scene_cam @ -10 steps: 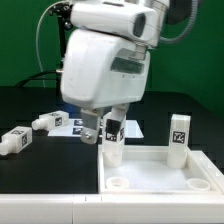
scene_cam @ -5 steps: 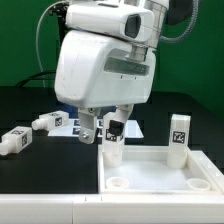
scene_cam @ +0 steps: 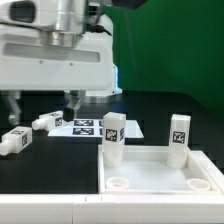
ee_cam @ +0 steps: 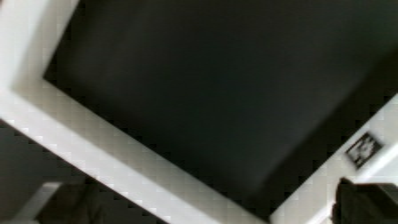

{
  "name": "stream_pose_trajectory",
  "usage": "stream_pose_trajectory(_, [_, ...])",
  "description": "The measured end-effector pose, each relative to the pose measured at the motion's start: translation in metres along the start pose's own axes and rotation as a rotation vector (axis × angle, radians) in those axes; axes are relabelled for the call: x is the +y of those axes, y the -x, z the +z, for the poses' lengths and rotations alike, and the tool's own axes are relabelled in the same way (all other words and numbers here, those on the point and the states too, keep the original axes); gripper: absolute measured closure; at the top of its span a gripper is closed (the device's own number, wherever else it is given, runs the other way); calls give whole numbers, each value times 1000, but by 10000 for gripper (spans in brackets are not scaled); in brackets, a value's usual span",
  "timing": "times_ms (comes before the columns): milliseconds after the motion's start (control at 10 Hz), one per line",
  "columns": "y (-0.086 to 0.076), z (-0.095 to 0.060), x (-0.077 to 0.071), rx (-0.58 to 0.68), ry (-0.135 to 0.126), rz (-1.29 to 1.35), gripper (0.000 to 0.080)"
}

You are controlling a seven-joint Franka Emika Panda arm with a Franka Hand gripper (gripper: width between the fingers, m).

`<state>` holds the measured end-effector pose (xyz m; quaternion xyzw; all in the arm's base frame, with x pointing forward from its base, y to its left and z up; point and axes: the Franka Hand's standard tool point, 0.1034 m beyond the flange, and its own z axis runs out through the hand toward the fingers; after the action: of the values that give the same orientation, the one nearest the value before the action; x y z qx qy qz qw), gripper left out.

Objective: Assemble square table

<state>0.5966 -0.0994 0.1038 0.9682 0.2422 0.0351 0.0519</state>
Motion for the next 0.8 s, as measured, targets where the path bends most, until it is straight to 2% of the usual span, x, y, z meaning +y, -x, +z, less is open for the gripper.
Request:
stream_pose_trajectory(300, [1, 1, -2, -1, -4, 168, 150])
stream_pose_trajectory(400, [24, 7, 0, -1, -26, 248, 150])
stream_pose_trajectory(600, [75, 18, 6, -15, -48, 378, 150])
stream_pose_trajectory(700, [80, 22, 13, 7, -36, 410, 150])
stream_pose_trajectory(800, [80, 23, 12, 8, -36, 412, 150])
